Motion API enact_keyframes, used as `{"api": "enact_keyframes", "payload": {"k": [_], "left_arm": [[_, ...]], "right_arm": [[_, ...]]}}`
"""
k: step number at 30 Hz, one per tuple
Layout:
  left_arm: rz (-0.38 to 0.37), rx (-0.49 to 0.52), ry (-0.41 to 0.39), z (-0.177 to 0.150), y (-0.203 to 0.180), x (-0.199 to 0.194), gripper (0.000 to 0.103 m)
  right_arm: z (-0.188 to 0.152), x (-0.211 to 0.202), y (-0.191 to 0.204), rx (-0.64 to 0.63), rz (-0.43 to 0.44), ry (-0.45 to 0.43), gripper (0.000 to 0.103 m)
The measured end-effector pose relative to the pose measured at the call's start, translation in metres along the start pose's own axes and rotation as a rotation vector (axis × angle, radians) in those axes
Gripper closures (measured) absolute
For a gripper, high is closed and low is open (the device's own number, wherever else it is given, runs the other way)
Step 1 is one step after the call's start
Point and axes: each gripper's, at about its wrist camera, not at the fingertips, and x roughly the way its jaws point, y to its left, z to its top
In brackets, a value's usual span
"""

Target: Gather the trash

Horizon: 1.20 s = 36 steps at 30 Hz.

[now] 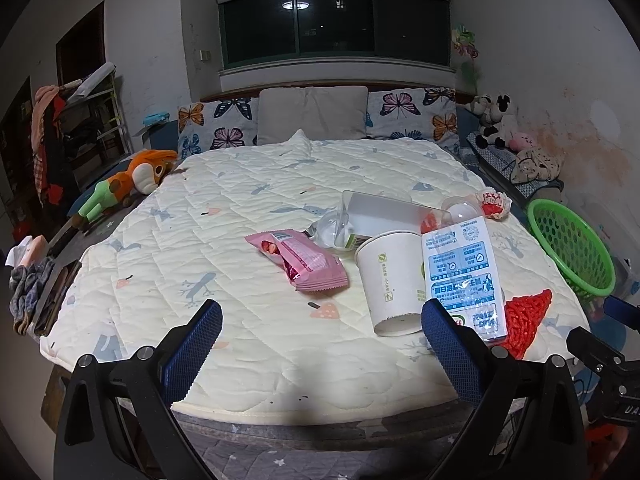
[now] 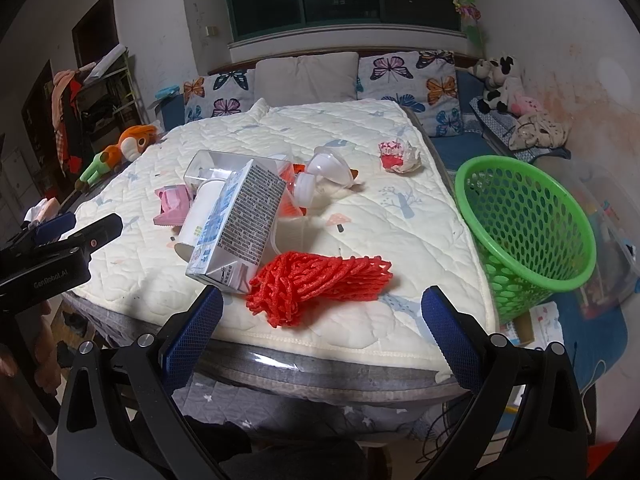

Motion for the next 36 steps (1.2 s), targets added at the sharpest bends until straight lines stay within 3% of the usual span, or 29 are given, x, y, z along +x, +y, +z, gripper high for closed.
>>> {"api": "enact_keyframes", "payload": {"k": [36], "left_arm": [[0.005, 0.003, 0.025, 0.008, -0.002, 0.024, 0.006]], "right_arm": [[0.015, 0.02, 0.0, -0.033, 0.016, 0.013, 0.005]]}}
